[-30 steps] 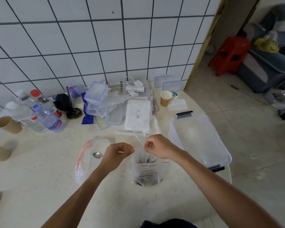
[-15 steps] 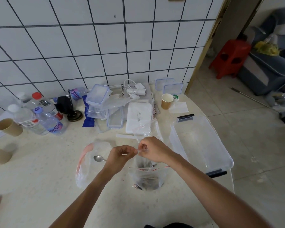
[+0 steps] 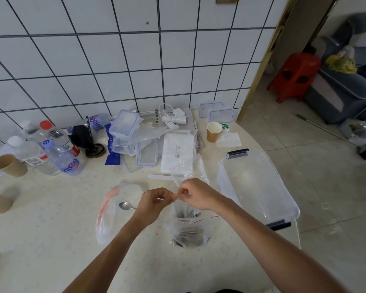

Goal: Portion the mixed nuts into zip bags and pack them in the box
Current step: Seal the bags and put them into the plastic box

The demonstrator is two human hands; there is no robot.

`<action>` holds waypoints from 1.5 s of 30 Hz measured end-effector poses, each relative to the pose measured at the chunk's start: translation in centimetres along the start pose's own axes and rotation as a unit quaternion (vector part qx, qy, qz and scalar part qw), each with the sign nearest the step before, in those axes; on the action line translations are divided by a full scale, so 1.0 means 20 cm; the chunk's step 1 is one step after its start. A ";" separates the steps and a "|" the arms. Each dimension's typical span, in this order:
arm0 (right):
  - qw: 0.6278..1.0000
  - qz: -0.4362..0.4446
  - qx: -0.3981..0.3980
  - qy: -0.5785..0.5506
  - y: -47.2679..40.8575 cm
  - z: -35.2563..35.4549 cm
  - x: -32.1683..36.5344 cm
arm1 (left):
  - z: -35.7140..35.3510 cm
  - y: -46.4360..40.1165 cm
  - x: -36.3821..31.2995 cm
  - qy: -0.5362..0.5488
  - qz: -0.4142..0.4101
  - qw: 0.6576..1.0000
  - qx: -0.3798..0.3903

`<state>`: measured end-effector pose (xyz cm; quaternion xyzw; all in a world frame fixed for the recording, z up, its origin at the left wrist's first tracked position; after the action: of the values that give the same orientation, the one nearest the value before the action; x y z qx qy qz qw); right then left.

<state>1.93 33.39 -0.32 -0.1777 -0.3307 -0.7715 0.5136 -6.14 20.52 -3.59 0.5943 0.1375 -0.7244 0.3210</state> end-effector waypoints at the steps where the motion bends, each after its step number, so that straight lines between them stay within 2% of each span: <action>1: 1.000 0.006 -0.001 0.010 0.00 0.00 0.01 | 0.00 0.00 0.00 -0.001 0.000 1.000 0.001; 8: 0.998 0.039 -0.019 0.049 0.00 0.00 0.04 | -0.02 -0.01 -0.04 -0.033 -0.013 0.999 0.027; 16: 0.999 0.002 -0.026 0.027 0.05 0.04 -0.07 | -0.02 -0.01 0.02 -0.022 0.012 1.000 0.013; 19: 1.000 0.008 -0.027 0.009 0.05 0.03 -0.07 | -0.05 -0.02 0.01 -0.022 -0.001 0.999 0.032; 24: 0.999 0.011 -0.043 0.010 0.05 0.04 -0.05 | -0.04 -0.04 -0.04 -0.027 -0.034 0.999 0.011; 35: 0.989 0.073 -0.046 0.121 0.10 0.08 -0.04 | 0.00 -0.04 -0.04 -0.066 -0.051 0.996 0.034; 45: 0.988 0.041 -0.012 0.146 0.22 0.16 -0.25 | 0.04 0.00 0.06 -0.022 0.008 0.999 0.041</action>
<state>7.88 37.82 0.31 -0.0825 -0.2356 -0.7712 0.5856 -6.85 19.74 -4.54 0.5919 0.0954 -0.7398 0.3053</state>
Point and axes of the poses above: each hand's wrist, its own y-axis away from the middle knuckle, its own z-axis out of the back of the hand, x = y × z, the point moved 8 cm from there along -y, towards the middle knuckle, and after that the axes turned 1 degree about -z, right-handed, at the moved point
